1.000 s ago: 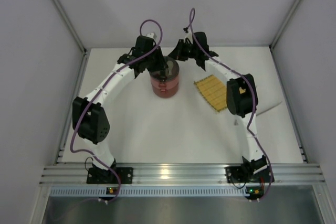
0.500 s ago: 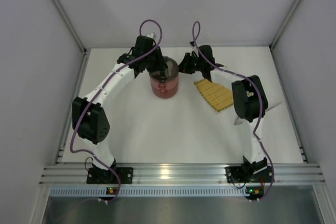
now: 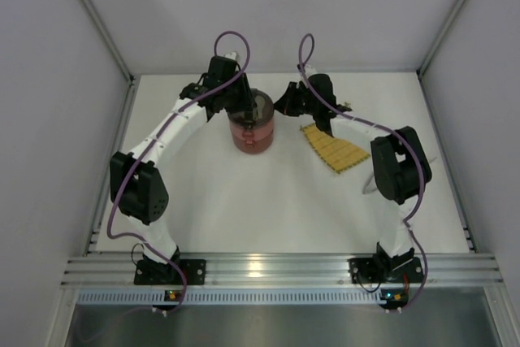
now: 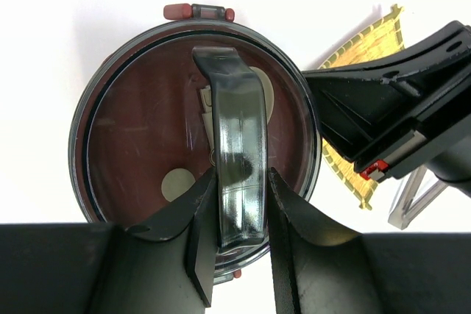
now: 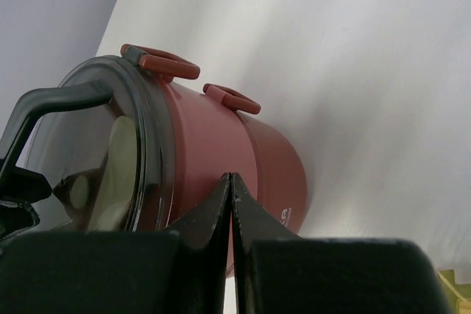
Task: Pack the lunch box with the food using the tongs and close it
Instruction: Close the fastener on the packing box, then adjust the packing box at the center of the board.
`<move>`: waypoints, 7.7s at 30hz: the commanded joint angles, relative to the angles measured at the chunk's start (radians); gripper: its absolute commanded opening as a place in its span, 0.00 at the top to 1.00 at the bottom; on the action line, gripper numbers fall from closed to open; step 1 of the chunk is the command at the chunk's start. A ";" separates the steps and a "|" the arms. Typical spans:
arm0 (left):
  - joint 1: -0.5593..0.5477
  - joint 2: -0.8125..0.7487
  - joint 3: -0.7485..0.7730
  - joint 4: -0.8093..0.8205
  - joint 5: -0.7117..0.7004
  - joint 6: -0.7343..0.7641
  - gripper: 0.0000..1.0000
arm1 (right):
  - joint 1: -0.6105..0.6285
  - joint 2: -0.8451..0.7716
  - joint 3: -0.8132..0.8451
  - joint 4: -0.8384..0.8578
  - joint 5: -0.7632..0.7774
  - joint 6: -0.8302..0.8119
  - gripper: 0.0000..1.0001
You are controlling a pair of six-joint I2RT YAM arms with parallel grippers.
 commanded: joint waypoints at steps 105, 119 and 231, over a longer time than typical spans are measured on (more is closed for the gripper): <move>-0.097 -0.374 -0.897 0.386 -0.658 -0.869 1.00 | 0.011 0.711 0.798 0.244 -0.312 0.508 0.87; -0.074 -0.293 -0.863 0.481 -0.678 -0.886 1.00 | 0.080 0.638 0.588 0.364 -0.403 0.536 0.91; 0.201 0.003 -0.157 0.329 -0.700 -0.517 0.97 | 0.085 0.085 0.390 -0.450 0.114 0.074 0.98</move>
